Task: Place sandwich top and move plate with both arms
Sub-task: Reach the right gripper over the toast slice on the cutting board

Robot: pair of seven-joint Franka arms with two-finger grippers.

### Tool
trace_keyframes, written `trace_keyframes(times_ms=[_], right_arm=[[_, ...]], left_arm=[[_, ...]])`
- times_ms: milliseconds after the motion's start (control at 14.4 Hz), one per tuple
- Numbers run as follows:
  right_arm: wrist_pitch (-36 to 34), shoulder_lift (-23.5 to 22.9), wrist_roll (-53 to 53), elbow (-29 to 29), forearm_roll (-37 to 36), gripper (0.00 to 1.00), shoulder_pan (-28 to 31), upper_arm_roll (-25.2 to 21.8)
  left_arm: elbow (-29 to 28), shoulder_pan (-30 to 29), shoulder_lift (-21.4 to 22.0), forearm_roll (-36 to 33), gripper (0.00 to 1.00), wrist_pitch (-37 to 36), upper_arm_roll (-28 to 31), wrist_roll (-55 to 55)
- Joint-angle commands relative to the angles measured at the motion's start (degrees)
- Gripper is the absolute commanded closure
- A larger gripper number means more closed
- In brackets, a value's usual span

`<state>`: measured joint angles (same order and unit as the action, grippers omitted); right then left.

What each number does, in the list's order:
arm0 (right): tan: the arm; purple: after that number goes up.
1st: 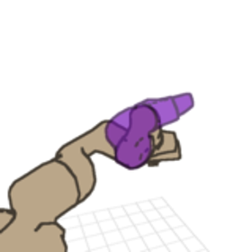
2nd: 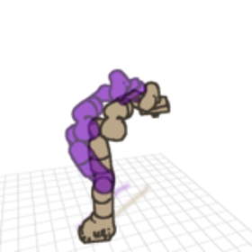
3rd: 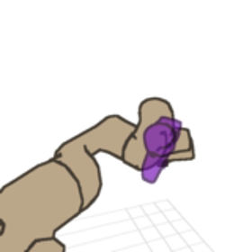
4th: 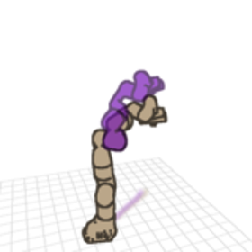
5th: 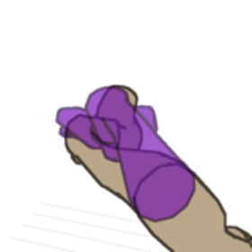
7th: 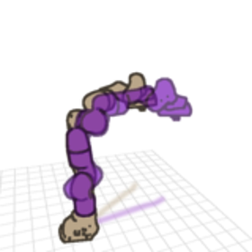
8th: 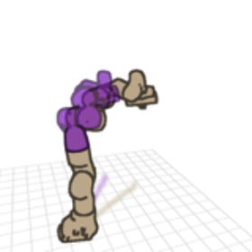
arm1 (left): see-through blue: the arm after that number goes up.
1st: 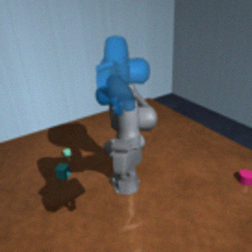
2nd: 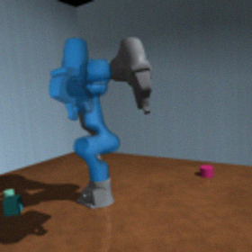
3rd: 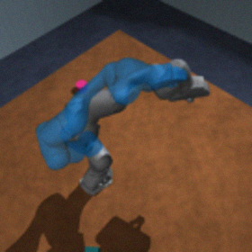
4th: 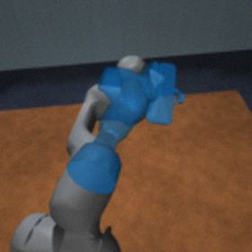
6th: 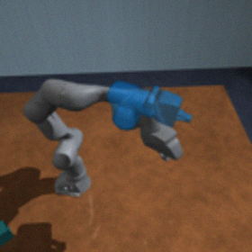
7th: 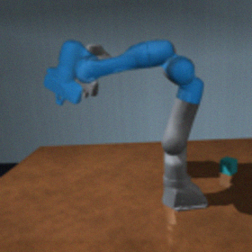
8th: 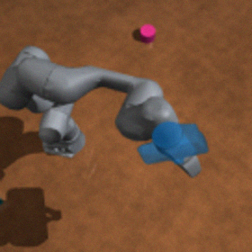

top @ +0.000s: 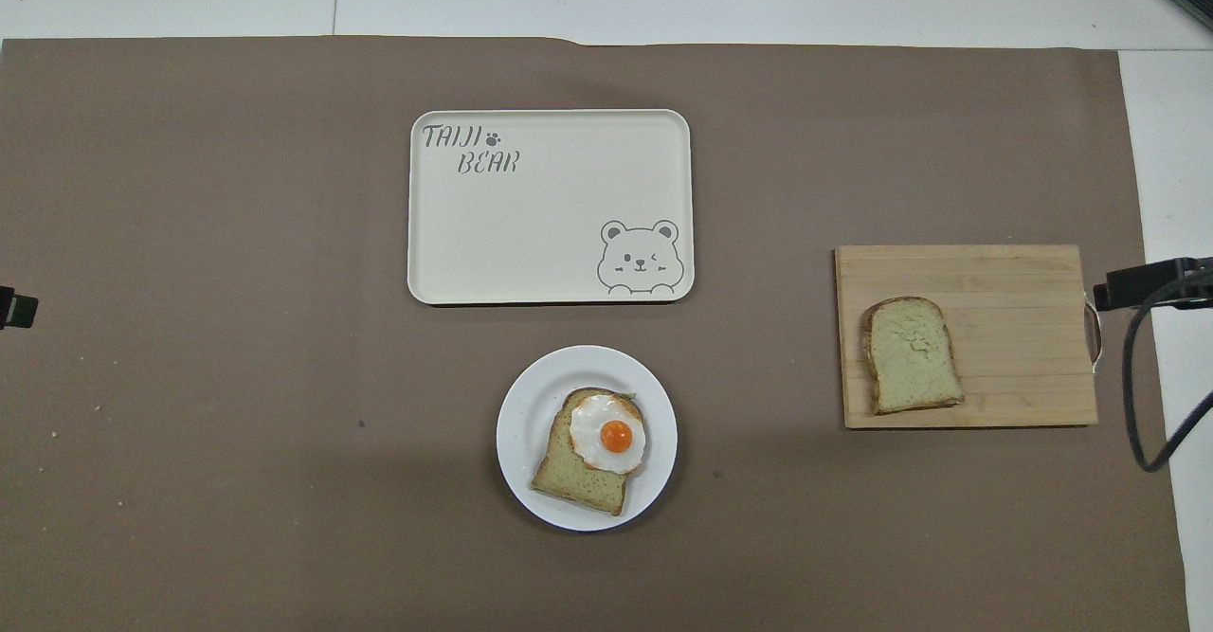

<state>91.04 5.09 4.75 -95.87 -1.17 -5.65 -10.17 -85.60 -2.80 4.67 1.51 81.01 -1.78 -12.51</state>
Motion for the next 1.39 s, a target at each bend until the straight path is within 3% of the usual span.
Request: trace_keyframes(times_ms=[0, 971, 1317], right_arm=[[5.7, 2.0, 1.4, -6.9, 0.8, 0.00, 0.4, 0.3], [24.7, -0.4, 1.5, -21.8, 0.9, 0.00, -0.4, 0.5], [30.5, -3.4, 12.0, -25.8, 5.6, 0.00, 1.6, 0.4]], left_arm=[[0.8, -0.1, 0.3, -0.6, 0.00, -1.3, -0.1, 0.5], [0.8, -0.1, 0.3, -0.6, 0.00, -1.3, -0.1, 0.5], [0.8, -0.1, 0.3, -0.6, 0.00, -1.3, -0.1, 0.5]])
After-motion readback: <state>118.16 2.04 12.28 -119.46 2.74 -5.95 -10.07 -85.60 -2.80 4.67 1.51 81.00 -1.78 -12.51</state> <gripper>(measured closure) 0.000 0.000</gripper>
